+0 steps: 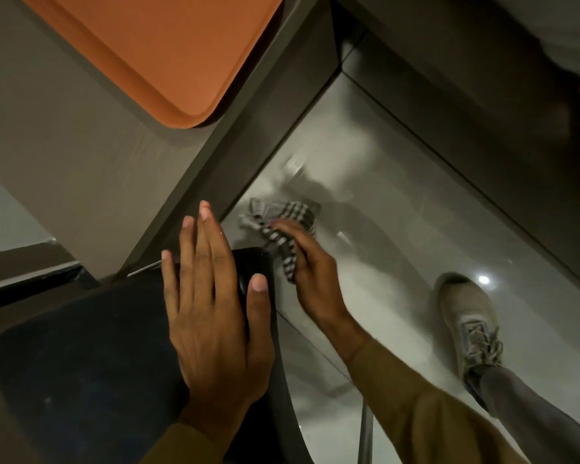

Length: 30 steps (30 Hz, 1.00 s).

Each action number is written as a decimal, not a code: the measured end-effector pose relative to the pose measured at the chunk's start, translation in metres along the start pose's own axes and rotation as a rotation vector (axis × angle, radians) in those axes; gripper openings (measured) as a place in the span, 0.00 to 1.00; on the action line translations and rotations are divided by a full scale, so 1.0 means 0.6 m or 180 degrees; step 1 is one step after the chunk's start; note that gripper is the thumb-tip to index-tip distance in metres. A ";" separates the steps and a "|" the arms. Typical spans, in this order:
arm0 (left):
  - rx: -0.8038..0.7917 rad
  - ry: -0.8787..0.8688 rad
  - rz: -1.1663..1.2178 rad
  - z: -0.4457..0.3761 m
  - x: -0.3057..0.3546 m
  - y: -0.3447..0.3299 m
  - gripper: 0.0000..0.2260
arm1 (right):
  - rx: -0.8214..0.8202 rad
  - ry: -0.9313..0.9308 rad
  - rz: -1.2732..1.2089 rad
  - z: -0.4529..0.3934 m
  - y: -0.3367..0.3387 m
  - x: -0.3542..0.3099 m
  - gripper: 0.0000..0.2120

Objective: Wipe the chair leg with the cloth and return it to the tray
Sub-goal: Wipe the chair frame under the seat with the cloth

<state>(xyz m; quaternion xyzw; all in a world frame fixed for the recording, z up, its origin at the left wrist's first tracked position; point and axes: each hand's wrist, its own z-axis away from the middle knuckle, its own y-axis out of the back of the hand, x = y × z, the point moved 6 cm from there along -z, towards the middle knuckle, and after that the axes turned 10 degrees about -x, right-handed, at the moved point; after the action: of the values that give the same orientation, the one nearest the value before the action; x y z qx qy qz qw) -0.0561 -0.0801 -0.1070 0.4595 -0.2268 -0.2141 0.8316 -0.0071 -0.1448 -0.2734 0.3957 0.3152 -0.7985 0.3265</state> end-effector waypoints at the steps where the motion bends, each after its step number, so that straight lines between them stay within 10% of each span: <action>1: 0.0005 -0.0006 -0.0009 0.001 -0.002 0.000 0.32 | 0.0087 -0.0177 0.0022 -0.021 0.008 0.022 0.17; 6: 0.0042 -0.0021 -0.0039 -0.002 -0.009 -0.004 0.32 | 0.0283 -0.1006 -0.0283 -0.072 0.029 0.057 0.22; 13: 0.0093 0.0047 -0.0085 -0.003 -0.007 -0.004 0.33 | -0.0606 0.0051 -0.0204 0.068 -0.019 -0.071 0.20; 24: 0.0140 0.0002 -0.0054 -0.003 -0.011 -0.007 0.32 | 0.0242 -0.1278 -0.0428 -0.077 0.043 0.059 0.19; 30: 0.0173 -0.0013 -0.0113 -0.002 -0.014 -0.008 0.32 | -0.0472 -0.0155 0.0009 0.038 0.002 -0.055 0.18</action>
<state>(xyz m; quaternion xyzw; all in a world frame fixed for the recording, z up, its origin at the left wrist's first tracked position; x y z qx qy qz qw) -0.0626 -0.0770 -0.1135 0.4854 -0.2261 -0.2235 0.8144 0.0000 -0.1538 -0.2349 0.3514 0.3648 -0.7819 0.3635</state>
